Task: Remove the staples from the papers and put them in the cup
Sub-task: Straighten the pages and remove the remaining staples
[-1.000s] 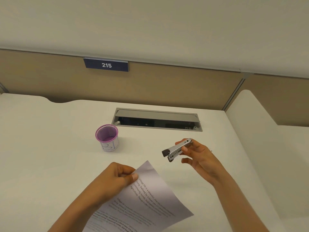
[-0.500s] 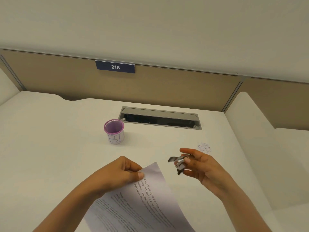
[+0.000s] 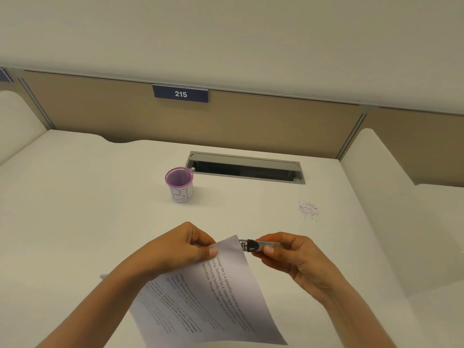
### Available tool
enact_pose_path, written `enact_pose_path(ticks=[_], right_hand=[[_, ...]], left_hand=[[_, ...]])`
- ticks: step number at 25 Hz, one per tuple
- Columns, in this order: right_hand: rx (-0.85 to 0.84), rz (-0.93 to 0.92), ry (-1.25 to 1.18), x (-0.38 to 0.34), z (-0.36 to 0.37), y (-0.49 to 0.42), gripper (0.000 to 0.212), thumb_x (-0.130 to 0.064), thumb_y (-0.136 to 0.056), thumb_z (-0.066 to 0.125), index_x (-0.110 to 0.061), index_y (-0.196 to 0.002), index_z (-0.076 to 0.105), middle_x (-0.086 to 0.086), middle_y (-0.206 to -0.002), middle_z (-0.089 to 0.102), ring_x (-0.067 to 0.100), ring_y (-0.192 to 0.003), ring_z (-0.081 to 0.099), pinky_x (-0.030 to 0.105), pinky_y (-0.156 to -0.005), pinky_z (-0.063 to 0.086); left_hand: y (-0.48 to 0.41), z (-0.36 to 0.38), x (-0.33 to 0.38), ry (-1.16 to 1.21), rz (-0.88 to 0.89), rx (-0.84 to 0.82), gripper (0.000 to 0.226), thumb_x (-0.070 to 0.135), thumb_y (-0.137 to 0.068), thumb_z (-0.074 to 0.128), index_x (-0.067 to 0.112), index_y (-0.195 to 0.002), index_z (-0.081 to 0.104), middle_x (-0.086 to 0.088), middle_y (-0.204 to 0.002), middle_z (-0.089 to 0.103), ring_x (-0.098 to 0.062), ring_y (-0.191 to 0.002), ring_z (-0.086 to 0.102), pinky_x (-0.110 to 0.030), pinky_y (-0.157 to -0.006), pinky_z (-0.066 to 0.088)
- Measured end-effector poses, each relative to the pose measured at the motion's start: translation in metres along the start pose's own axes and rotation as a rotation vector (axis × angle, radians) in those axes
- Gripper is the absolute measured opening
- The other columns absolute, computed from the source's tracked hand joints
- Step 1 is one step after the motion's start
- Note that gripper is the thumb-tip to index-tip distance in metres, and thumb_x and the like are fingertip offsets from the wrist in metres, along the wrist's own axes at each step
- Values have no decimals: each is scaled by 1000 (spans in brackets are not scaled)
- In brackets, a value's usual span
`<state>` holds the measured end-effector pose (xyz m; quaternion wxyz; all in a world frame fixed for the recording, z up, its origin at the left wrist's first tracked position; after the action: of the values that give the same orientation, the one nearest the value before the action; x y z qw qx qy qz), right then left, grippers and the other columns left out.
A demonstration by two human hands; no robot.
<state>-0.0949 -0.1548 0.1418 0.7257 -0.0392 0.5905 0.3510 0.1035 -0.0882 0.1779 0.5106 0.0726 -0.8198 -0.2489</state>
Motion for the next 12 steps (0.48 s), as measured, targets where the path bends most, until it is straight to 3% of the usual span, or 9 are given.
enact_pose_path(ticks=[6, 9, 12], right_hand=[[-47, -76, 281, -21, 7, 17, 30, -20, -65, 88, -13, -90, 73, 14, -99, 74, 30, -93, 72, 31, -77, 58], [-48, -113, 398, -23, 13, 25, 34, -27, -65, 86, -23, -97, 72, 4, -103, 75, 22, -98, 70, 34, -84, 57], [-69, -125, 501, -25, 19, 30, 40, -33, -67, 84, -35, -105, 72, -6, -108, 73, 13, -103, 68, 27, -85, 57]], left_hand=[[13, 10, 15, -119, 34, 23, 26, 27, -94, 58, 30, -75, 75, 9, -83, 78, -7, -76, 74, -29, -79, 57], [17, 12, 21, -173, 45, 45, 22, 29, -94, 57, 30, -82, 75, 11, -87, 78, -6, -79, 73, -33, -85, 58], [21, 16, 27, -250, 61, 59, 22, 30, -95, 56, 31, -84, 75, 13, -89, 78, -4, -79, 72, -28, -80, 58]])
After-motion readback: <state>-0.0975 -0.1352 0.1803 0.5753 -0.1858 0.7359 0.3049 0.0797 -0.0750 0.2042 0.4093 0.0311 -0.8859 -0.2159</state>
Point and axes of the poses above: each hand's wrist, its own y-axis away from the middle knuckle, its own z-axis out of the palm, x = y × z, the point moved 8 cm from there along -y, towards the middle knuckle
